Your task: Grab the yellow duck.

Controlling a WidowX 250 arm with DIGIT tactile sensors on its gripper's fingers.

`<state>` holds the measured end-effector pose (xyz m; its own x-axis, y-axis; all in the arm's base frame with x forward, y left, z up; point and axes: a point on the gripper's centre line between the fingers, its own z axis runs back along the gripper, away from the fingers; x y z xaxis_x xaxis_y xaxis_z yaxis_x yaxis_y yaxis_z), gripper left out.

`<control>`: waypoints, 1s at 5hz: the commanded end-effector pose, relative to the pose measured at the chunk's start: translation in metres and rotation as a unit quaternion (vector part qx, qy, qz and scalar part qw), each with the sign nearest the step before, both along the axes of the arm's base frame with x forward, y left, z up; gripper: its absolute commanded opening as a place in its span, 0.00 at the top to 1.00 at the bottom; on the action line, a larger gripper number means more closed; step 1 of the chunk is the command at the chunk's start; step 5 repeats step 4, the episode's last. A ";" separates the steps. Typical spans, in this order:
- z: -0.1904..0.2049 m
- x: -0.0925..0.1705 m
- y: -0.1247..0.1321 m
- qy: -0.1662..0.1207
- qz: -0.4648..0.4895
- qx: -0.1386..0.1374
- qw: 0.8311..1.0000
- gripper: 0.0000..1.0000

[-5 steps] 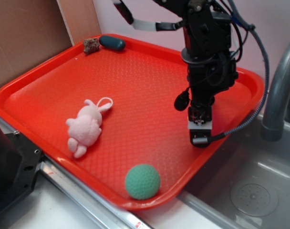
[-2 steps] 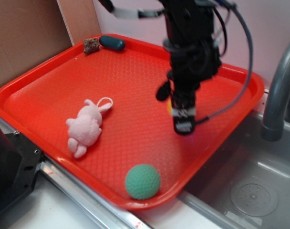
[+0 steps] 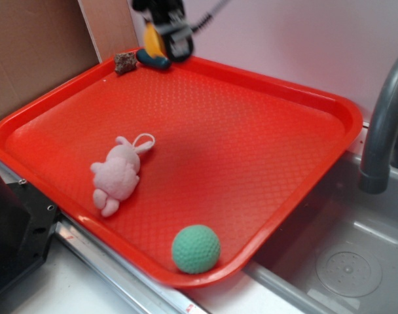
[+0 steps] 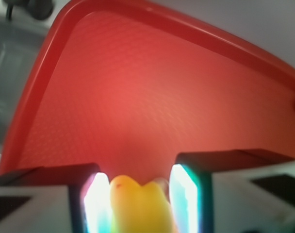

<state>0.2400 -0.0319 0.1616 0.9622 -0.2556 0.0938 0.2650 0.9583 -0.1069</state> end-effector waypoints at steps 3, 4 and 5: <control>0.069 -0.056 0.066 -0.026 0.237 0.043 0.970 1.00; 0.065 -0.056 0.064 -0.026 0.239 0.053 0.969 1.00; 0.065 -0.056 0.064 -0.026 0.239 0.053 0.969 1.00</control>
